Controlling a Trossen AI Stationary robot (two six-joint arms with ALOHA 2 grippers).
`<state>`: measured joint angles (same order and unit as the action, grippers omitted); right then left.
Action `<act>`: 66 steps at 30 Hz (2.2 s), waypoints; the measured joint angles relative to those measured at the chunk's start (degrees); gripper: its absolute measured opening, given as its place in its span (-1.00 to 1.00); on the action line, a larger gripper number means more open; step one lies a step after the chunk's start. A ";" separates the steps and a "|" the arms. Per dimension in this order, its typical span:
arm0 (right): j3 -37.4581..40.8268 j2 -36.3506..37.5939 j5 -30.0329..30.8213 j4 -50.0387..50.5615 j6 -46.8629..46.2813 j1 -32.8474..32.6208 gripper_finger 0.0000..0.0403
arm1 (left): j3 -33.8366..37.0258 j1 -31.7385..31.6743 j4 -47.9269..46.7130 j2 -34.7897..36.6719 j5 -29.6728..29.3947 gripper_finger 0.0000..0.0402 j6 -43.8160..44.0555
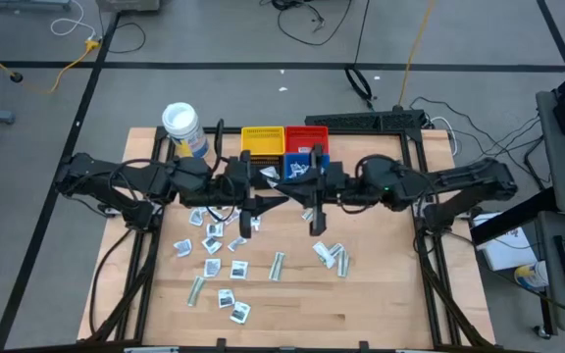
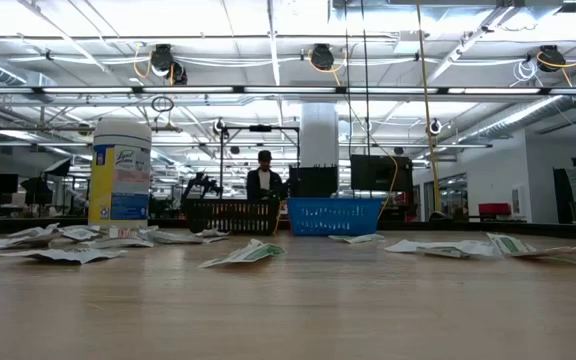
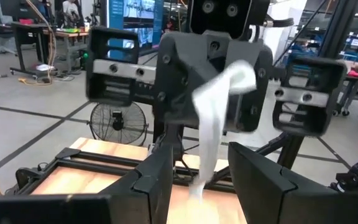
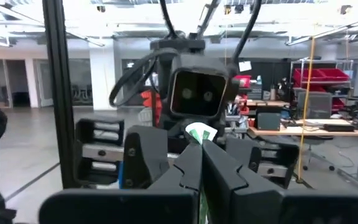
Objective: Pick & Place First Aid Supplies
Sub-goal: Put the green bandage pack into the black basket
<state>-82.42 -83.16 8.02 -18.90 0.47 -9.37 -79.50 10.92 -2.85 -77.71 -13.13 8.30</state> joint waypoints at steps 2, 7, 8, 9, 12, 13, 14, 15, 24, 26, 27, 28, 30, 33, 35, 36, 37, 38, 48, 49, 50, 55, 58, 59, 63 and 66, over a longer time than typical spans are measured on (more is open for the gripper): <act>-0.63 -0.70 -0.67 -0.07 0.00 -0.02 -1.00 | 0.00 0.09 -0.02 0.00 0.70 -0.24 -0.02; -0.67 -0.91 -0.67 -0.15 1.20 -0.09 -1.00 | 0.00 0.09 -0.24 0.00 2.58 -0.68 1.05; -0.67 -0.85 -0.67 -0.15 1.89 -0.09 -1.00 | 0.00 0.09 -0.27 0.00 3.23 -0.81 1.04; -0.67 -0.73 -0.70 -0.15 2.36 -0.09 -1.00 | 0.00 0.09 -0.23 0.00 3.62 -0.90 1.13; -0.67 -0.65 -0.67 -0.22 2.74 -0.09 -0.98 | 0.00 0.02 0.11 0.00 3.73 -0.95 0.40; -0.67 -0.65 -0.67 -0.08 2.88 -0.09 -0.96 | 0.00 0.02 0.02 0.00 3.72 -0.97 -0.23; -0.67 -0.63 -0.67 0.30 3.19 -0.09 -0.92 | 0.00 0.01 -0.10 0.00 3.68 -0.98 -1.02; -0.67 -0.29 -0.67 1.13 3.34 -0.09 -0.88 | 0.00 -0.25 -0.28 0.00 3.64 -0.98 -1.95; -0.69 7.95 2.46 12.27 6.23 -0.09 -0.19 | -2.92 -5.15 -13.73 -0.02 6.17 -0.99 -4.83; -0.69 9.42 2.71 14.63 6.29 -0.09 -0.07 | -4.61 -6.67 -20.40 0.00 6.75 -0.99 -6.06; -0.69 10.08 2.73 14.96 6.28 -0.09 -0.03 | -5.34 -7.79 -23.43 0.00 7.36 -0.99 -6.70; -0.69 10.63 2.68 15.03 6.27 -0.09 0.01 | -6.06 -8.92 -26.48 -0.02 7.92 -0.99 -7.35; -0.69 11.42 2.67 14.74 6.31 -0.09 0.06 | -7.61 -11.24 -31.86 -0.02 9.64 -0.99 -8.30; -0.69 11.62 2.46 14.29 6.68 -0.09 0.10 | -9.86 -14.41 -39.87 -0.22 12.98 -1.00 -10.14; -0.69 11.66 2.44 14.23 7.15 -0.09 0.11 | -11.70 -16.12 -46.37 -1.18 15.17 -1.00 -11.52; -0.69 11.68 2.44 14.11 7.86 -0.09 0.11 | -12.77 -16.88 -50.34 -2.06 16.02 -1.00 -12.20; -0.69 11.76 2.46 14.02 8.64 -0.09 0.11 | -13.97 -17.55 -54.22 -3.15 16.64 -1.00 -12.73; -0.69 11.81 2.44 13.97 9.51 -0.09 0.11 | -15.26 -18.03 -57.63 -4.23 16.91 -1.00 -13.18; -0.69 11.77 2.42 13.12 11.17 -0.09 0.11 | -22.12 -19.97 -87.35 -17.18 17.58 -1.00 -18.71; -0.69 11.77 2.42 13.12 11.17 -0.09 0.11 | -22.12 -19.70 -87.41 -17.97 17.61 -1.00 -18.89; -0.69 11.77 2.42 13.12 11.19 -0.09 0.10 | -22.12 -19.41 -87.30 -18.29 17.84 -1.00 -19.11; -0.67 11.77 2.42 13.12 11.61 -0.09 0.10 | -22.21 -19.51 -87.25 -19.62 17.40 -1.00 -21.52; -0.67 11.77 2.42 13.10 13.70 -0.09 0.10 | -22.27 -21.74 -84.83 -21.32 17.15 -1.00 -22.17; -0.67 11.77 2.40 13.10 14.46 -0.09 0.10 | -22.20 -22.83 -84.46 -21.67 17.02 -1.00 -22.77; -0.67 11.77 2.39 13.07 17.25 -0.09 0.10 | -22.21 -27.43 -81.95 -24.32 15.06 -1.00 -25.70; -0.67 11.77 2.40 12.58 19.03 -0.07 0.10 | -22.21 -31.26 -80.17 -27.46 14.30 -1.00 -28.22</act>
<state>-83.09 -71.40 10.42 -6.32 19.50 -9.43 -101.71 -20.35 -83.01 -105.18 1.17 -19.92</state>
